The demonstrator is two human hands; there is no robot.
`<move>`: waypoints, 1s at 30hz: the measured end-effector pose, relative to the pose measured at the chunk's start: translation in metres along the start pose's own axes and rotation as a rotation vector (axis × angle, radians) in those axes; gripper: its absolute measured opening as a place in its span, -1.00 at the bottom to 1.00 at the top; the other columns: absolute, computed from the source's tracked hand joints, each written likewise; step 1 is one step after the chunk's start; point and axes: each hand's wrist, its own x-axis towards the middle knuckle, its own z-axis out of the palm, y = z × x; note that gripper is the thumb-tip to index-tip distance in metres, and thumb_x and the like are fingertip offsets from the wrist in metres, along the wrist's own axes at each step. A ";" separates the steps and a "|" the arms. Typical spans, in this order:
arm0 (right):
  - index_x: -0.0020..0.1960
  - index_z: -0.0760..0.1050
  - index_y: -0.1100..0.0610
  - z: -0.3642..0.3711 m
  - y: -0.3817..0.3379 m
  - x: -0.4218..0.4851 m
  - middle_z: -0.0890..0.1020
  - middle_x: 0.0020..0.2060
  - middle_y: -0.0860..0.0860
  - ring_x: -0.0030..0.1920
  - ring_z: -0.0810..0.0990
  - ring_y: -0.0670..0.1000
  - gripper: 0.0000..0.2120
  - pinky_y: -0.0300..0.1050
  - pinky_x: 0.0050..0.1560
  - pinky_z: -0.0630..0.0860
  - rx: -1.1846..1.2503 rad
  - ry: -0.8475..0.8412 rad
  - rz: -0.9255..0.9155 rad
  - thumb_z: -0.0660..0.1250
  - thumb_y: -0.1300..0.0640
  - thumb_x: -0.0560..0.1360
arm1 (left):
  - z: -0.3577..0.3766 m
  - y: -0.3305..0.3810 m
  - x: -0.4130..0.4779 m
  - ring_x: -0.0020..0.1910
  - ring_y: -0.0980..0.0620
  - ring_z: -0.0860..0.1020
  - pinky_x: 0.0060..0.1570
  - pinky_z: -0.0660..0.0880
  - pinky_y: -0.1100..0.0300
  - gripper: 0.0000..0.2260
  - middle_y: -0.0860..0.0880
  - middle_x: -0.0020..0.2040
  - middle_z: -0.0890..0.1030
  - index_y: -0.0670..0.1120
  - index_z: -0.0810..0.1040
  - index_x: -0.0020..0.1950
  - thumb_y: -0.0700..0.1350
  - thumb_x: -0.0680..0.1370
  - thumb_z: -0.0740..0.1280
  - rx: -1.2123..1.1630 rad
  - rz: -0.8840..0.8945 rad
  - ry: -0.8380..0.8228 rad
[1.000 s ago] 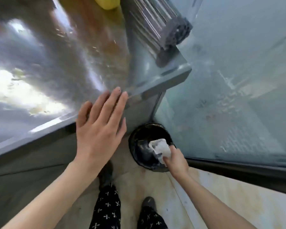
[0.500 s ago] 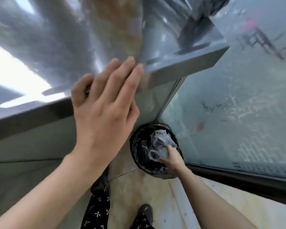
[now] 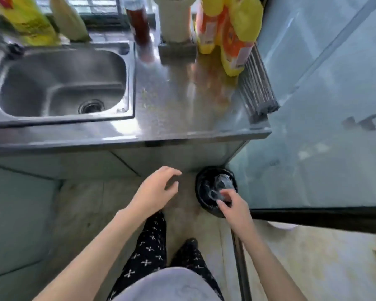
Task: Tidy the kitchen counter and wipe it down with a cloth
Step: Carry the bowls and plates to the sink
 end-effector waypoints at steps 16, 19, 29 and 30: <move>0.12 0.51 0.06 0.203 -0.275 -0.045 0.59 0.00 -0.12 -0.01 0.55 -0.19 -0.84 -0.38 -0.02 0.46 -0.192 -0.596 -0.573 0.30 0.13 0.53 | -0.115 -0.153 -0.198 -0.08 0.34 0.53 -0.11 0.35 0.56 -0.84 0.14 -0.08 0.63 -0.03 0.58 -0.05 -0.27 0.52 0.29 -0.545 -0.667 0.649; 0.15 0.49 0.05 0.248 -0.321 -0.033 0.57 0.03 -0.15 0.01 0.53 -0.20 -0.82 -0.43 -0.02 0.43 -0.279 -0.679 -0.667 0.28 0.13 0.55 | -0.140 -0.201 -0.210 -0.10 0.22 0.57 -0.10 0.40 0.50 -0.82 0.04 -0.10 0.65 0.01 0.56 -0.11 -0.28 0.52 0.30 -0.624 -0.728 0.699; -0.07 0.45 -0.28 0.305 -0.374 0.024 0.60 -0.20 -0.34 -0.15 0.58 -0.25 -0.59 -0.43 -0.15 0.45 -0.419 -0.703 -0.461 0.38 0.27 0.44 | -0.247 -0.319 -0.200 -0.22 0.32 0.54 -0.17 0.43 0.49 -0.77 0.03 -0.17 0.61 0.04 0.52 -0.18 -0.31 0.50 0.33 -0.656 -0.878 0.856; -0.06 0.43 -0.29 0.312 -0.384 0.032 0.60 -0.21 -0.33 -0.14 0.58 -0.25 -0.57 -0.41 -0.14 0.46 -0.444 -0.714 -0.465 0.38 0.27 0.43 | -0.256 -0.329 -0.198 -0.22 0.32 0.55 -0.15 0.45 0.45 -0.77 0.04 -0.16 0.62 0.06 0.52 -0.18 -0.28 0.50 0.33 -0.654 -0.890 0.883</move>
